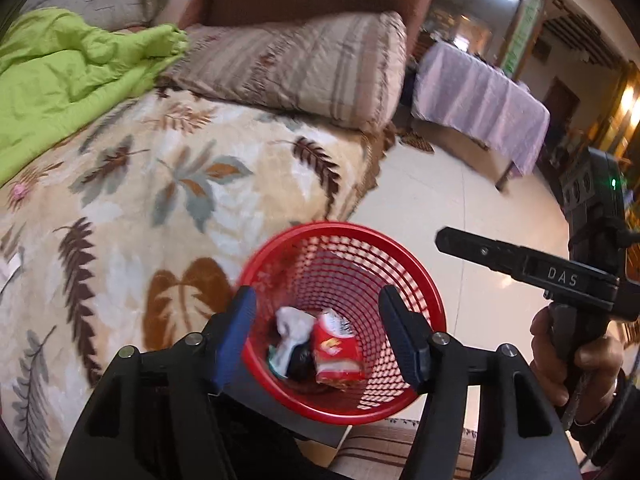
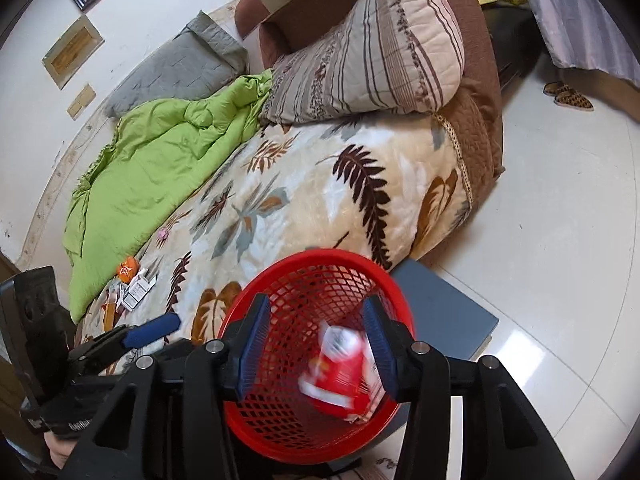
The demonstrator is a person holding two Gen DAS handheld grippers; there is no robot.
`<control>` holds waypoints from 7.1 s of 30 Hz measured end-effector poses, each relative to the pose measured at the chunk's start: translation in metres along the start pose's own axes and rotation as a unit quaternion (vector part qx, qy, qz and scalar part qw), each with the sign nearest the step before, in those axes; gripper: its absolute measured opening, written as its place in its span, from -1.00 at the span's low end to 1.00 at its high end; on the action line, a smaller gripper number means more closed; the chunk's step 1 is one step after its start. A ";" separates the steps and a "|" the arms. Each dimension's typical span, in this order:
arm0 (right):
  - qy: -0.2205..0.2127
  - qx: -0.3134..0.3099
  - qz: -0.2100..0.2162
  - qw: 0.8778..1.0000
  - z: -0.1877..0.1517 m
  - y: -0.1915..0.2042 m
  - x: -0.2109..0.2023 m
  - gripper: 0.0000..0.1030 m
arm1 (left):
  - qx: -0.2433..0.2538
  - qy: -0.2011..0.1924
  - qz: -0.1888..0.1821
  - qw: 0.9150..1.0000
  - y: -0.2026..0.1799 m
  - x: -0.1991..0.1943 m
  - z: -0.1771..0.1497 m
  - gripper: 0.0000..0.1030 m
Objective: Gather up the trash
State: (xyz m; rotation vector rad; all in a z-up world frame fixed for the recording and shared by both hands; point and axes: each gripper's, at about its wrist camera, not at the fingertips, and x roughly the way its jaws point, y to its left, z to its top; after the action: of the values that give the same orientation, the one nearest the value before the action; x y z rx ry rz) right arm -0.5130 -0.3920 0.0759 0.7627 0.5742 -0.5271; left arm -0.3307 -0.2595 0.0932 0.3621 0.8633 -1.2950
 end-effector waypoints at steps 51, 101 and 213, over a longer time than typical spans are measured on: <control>0.161 -0.146 0.243 0.945 -0.034 0.311 0.227 0.13 | -0.306 -0.060 0.136 0.940 0.471 -0.160 -0.088 0.35; 0.146 -0.117 0.272 0.944 -0.027 0.302 0.226 0.13 | -0.166 0.058 0.147 0.973 0.378 -0.112 -0.079 0.11; 0.077 -0.331 0.187 0.922 -0.073 0.372 0.226 -0.31 | -0.196 -0.106 0.390 0.894 0.305 -0.141 -0.099 -0.52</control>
State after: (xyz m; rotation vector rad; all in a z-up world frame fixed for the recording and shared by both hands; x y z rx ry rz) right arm -0.1372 -0.1619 0.0665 0.2489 0.6794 0.0964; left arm -0.0837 -0.0136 0.0638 0.2013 0.6617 -0.3870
